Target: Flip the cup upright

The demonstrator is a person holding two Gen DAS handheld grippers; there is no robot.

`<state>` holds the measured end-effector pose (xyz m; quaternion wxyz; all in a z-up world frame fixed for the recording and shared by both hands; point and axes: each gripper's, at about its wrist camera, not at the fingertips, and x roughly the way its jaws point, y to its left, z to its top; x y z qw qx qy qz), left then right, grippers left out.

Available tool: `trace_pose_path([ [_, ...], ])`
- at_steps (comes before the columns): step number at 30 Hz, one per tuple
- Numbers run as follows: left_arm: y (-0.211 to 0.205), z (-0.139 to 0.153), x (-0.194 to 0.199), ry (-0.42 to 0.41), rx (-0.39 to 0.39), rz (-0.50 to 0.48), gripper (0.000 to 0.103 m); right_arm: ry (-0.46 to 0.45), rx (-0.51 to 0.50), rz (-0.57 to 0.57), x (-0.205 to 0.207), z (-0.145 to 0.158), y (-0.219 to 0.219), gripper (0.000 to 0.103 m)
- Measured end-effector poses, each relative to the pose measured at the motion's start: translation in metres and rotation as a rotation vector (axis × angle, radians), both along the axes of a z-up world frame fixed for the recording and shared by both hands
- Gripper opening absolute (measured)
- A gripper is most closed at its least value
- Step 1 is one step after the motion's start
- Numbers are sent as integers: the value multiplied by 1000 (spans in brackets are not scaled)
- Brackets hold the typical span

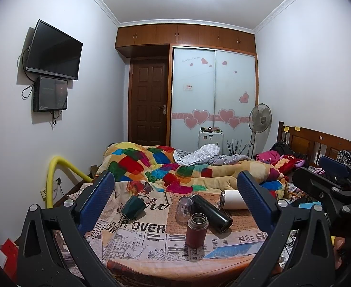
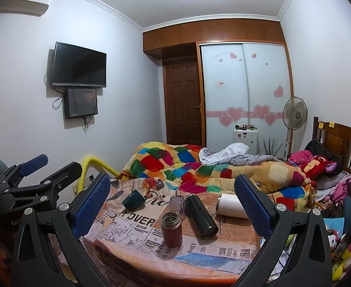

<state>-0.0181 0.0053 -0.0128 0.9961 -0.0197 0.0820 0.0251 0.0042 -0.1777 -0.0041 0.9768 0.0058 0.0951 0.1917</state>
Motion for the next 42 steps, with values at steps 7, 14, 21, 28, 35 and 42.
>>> trace_pose_path([
  [7, 0, 0, 2, 1, -2, 2, 103, 1, 0, 0, 0, 0, 0, 103],
  [14, 0, -6, 3, 8, -13, 16, 103, 4, -1, 0, 0, 1, 0, 103],
  [21, 2, -6, 3, 12, -21, 17, 103, 5, -1, 1, -1, 0, -1, 103],
  [28, 3, -6, 3, 16, -31, 6, 103, 13, -8, -2, 0, -5, -2, 103],
  [35, 2, -4, 3, 15, -31, 5, 103, 14, -9, -3, 0, -6, -2, 103],
  [42, 3, -3, 5, 19, -35, 2, 103, 24, -4, -8, 3, -7, -3, 103],
])
